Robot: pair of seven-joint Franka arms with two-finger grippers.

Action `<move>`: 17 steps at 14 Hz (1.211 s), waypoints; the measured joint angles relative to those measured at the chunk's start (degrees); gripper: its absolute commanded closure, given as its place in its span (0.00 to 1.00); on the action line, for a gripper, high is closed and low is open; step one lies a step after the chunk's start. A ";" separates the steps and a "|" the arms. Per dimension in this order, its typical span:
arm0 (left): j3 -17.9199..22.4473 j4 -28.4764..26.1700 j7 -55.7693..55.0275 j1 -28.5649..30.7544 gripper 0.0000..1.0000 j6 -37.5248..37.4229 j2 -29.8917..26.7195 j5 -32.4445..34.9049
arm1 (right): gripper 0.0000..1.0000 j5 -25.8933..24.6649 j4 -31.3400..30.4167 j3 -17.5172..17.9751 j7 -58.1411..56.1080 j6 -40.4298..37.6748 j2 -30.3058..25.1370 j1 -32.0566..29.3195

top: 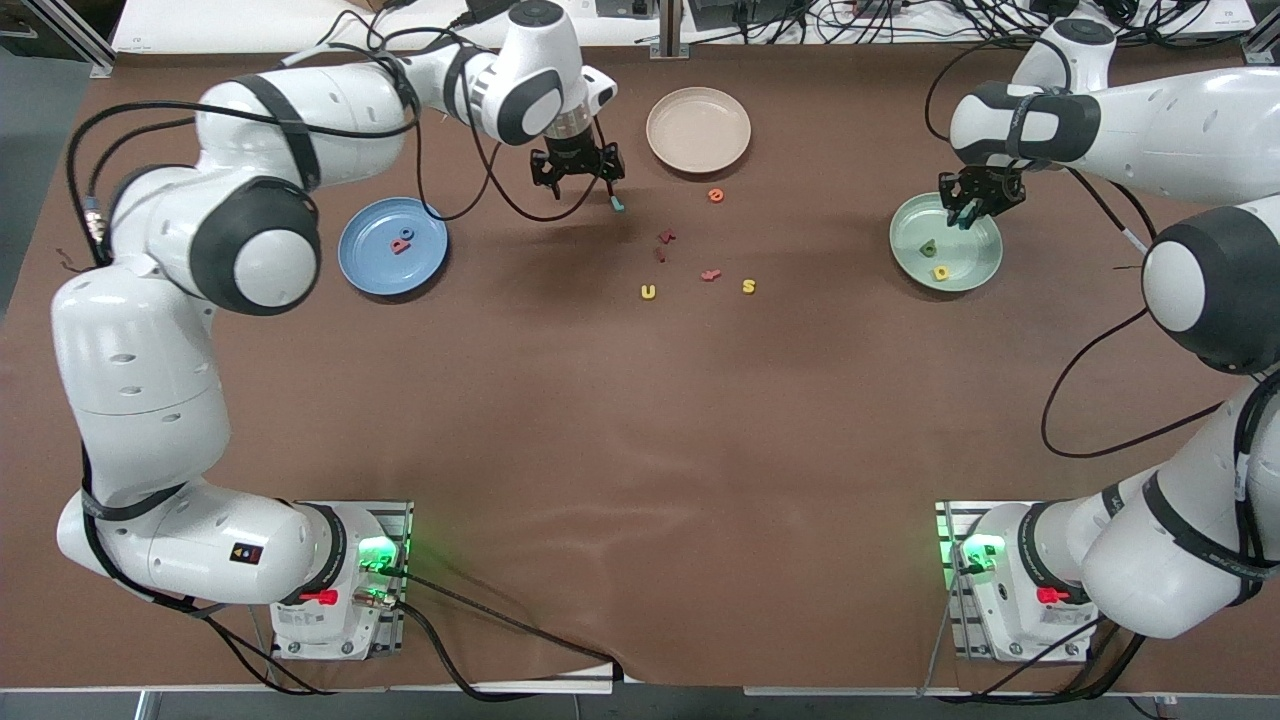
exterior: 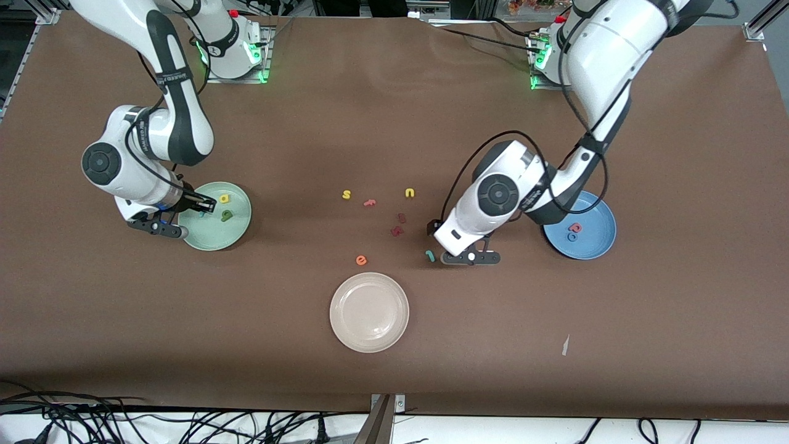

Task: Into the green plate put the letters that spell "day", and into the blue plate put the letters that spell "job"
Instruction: 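Drop the y in the green plate while the left gripper grasps the teal l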

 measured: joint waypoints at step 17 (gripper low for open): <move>7.48 15.93 -17.35 -10.05 0.52 0.07 13.36 -0.01 | 0.00 2.65 18.62 -3.11 -5.80 -25.99 0.56 -0.45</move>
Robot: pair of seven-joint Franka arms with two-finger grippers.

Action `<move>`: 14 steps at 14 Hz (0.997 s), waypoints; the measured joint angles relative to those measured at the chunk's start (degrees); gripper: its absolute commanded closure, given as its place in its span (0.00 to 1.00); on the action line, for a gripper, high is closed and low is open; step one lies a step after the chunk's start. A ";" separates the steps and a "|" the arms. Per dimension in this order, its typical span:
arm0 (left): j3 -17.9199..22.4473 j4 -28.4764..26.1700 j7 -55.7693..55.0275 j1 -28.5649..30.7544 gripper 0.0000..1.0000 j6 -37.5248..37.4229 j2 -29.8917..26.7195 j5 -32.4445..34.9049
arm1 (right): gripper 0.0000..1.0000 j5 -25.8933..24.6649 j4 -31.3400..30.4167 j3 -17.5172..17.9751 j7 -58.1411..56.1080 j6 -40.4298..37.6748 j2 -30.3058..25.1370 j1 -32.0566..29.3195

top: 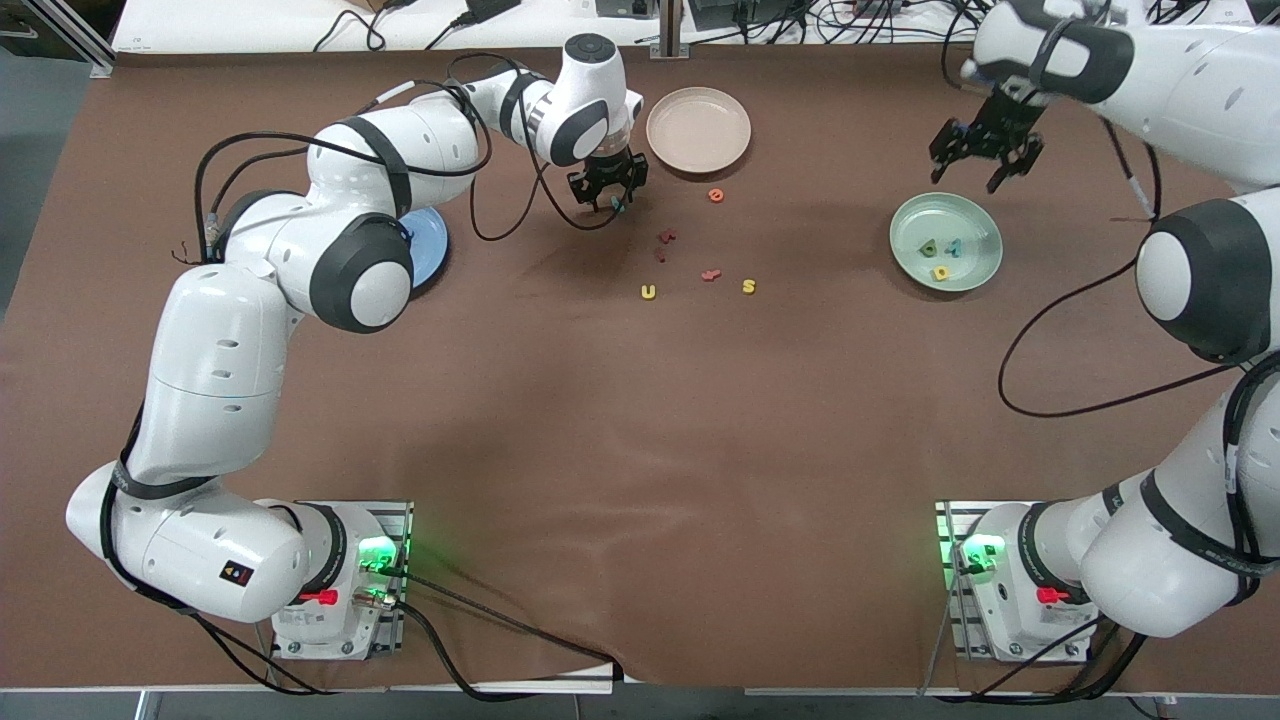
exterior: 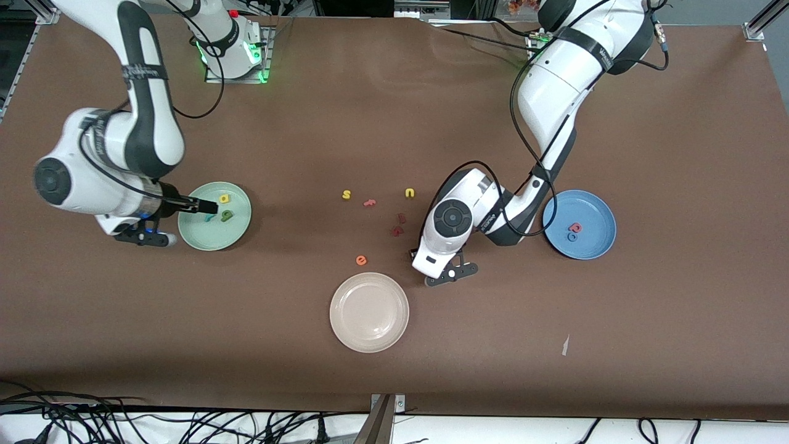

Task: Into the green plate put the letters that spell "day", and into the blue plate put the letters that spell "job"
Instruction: 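Drop the y in the green plate while the left gripper grasps the teal l, then drop the l in the blue plate while the right gripper returns to rest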

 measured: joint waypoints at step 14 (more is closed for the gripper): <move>0.01 2.20 0.77 0.95 1.00 -4.92 -0.82 -0.39 | 0.00 -11.40 25.49 0.05 0.07 -28.44 -9.58 -0.81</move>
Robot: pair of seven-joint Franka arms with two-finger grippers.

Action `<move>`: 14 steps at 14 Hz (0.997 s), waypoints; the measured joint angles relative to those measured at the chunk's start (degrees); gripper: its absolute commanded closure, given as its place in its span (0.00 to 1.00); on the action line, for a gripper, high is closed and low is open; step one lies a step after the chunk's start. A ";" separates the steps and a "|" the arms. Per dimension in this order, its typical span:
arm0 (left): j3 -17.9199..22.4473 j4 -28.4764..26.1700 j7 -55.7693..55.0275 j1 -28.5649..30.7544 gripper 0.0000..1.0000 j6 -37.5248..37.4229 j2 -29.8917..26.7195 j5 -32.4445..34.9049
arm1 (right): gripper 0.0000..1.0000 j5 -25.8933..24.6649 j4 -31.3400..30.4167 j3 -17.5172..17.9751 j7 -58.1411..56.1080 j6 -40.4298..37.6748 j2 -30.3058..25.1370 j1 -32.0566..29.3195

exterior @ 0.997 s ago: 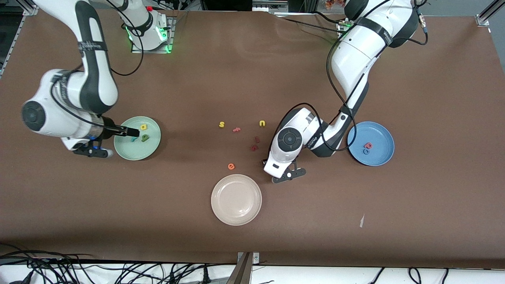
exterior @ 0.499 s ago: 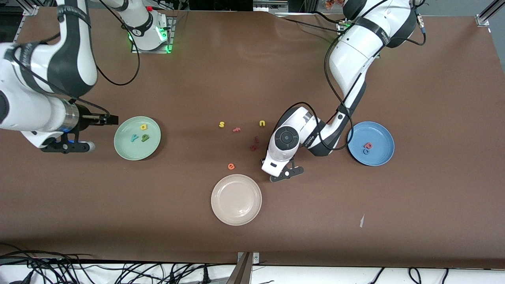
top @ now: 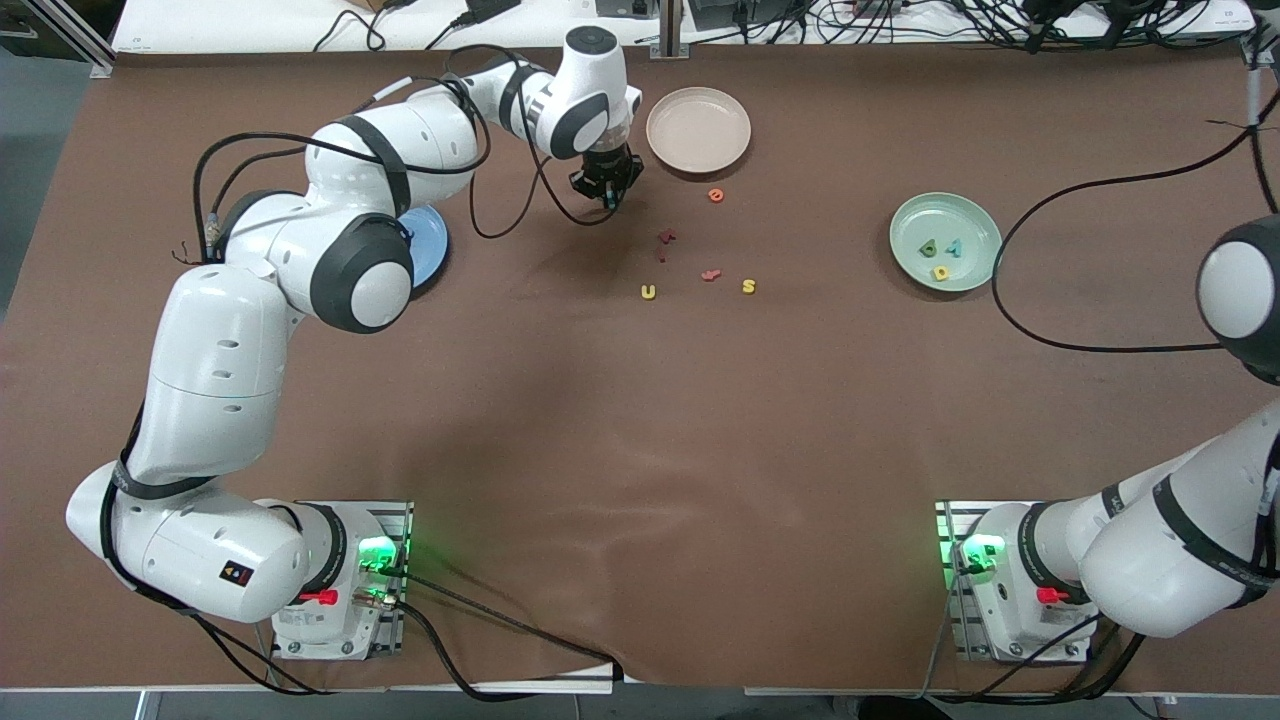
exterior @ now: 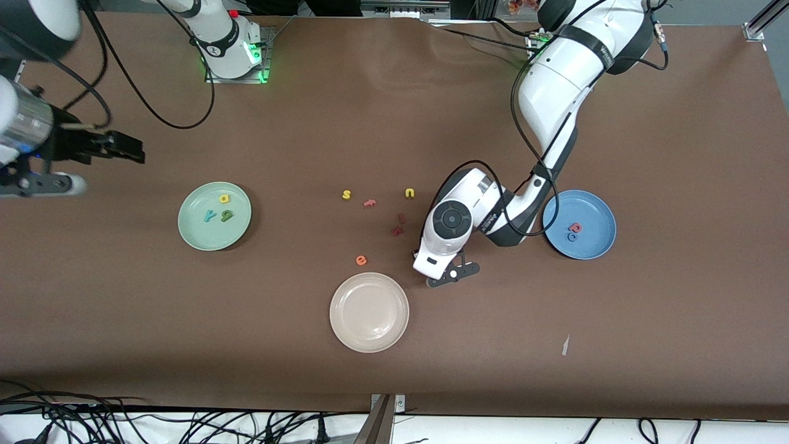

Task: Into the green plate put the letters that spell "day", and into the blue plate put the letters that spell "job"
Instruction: 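Drop the l in the blue plate while the right gripper returns to rest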

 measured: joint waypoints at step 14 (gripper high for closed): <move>-1.02 -33.81 44.78 23.16 1.00 -5.89 -28.52 -2.78 | 0.00 -7.69 -9.69 35.41 -1.02 6.74 -10.36 -35.39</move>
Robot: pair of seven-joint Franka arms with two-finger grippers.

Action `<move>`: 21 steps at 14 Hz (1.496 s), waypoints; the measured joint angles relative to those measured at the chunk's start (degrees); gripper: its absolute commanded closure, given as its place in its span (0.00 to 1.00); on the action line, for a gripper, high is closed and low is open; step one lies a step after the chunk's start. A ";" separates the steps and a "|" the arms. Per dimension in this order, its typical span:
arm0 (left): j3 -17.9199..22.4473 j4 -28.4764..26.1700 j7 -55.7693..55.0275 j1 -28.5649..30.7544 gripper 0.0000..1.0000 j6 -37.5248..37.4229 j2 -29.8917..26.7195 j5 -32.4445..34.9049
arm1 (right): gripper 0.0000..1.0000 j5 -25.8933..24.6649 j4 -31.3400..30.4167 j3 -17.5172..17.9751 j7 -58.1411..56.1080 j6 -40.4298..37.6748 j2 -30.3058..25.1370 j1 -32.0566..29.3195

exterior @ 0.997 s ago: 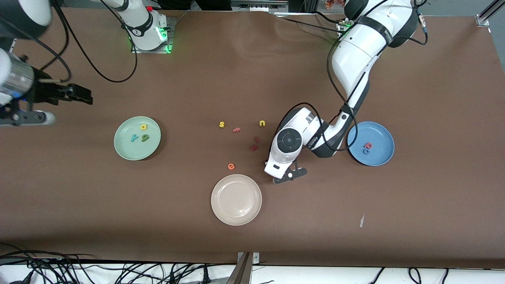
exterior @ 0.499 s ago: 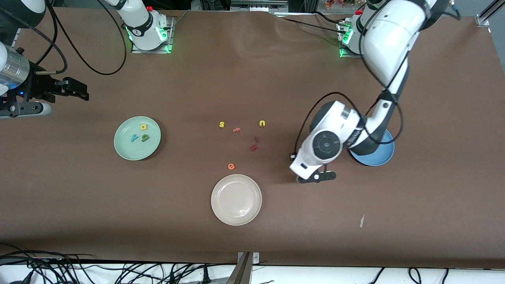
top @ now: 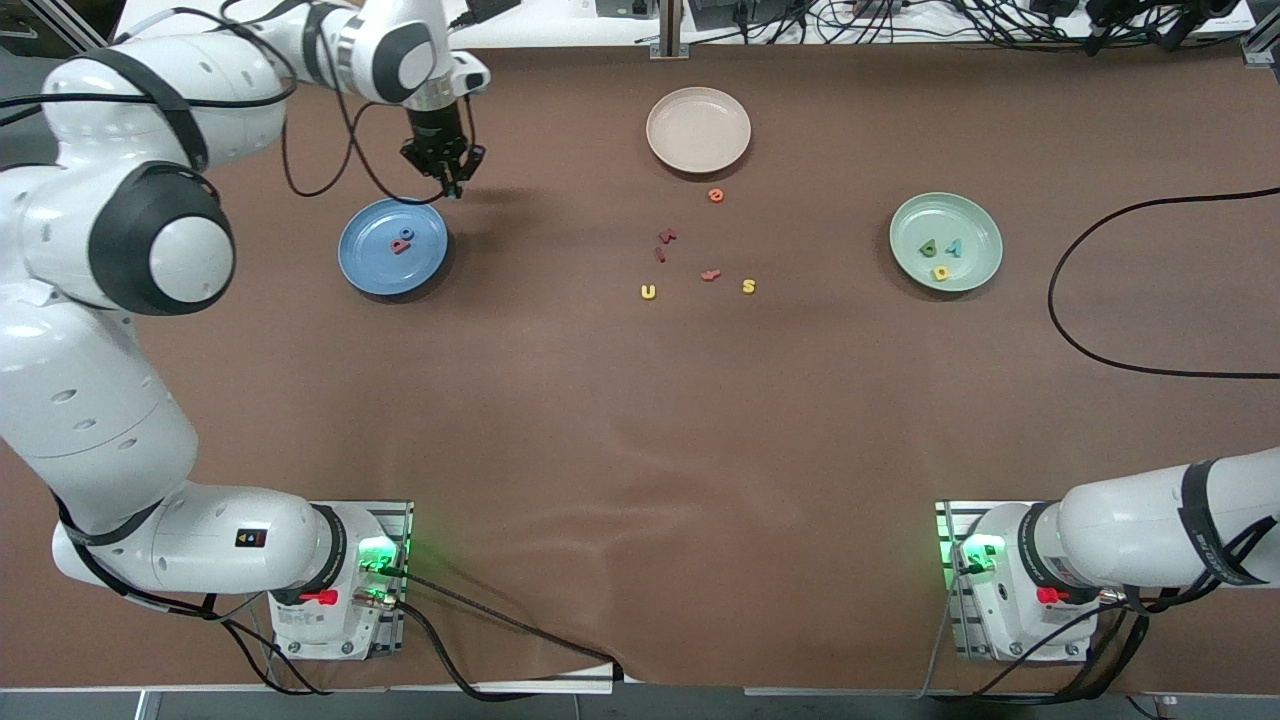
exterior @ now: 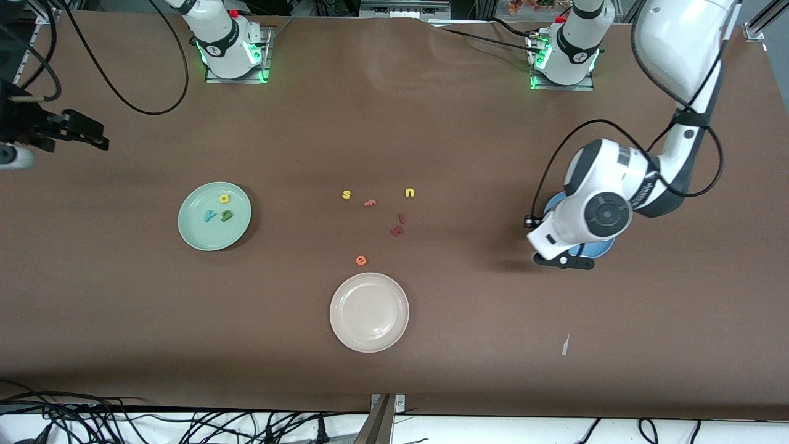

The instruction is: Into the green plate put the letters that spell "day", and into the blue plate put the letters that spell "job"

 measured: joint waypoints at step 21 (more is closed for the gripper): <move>3.35 5.10 13.44 10.02 0.00 -13.96 -9.54 0.77 | 0.00 0.46 -8.58 -3.04 -1.48 6.57 -5.05 2.05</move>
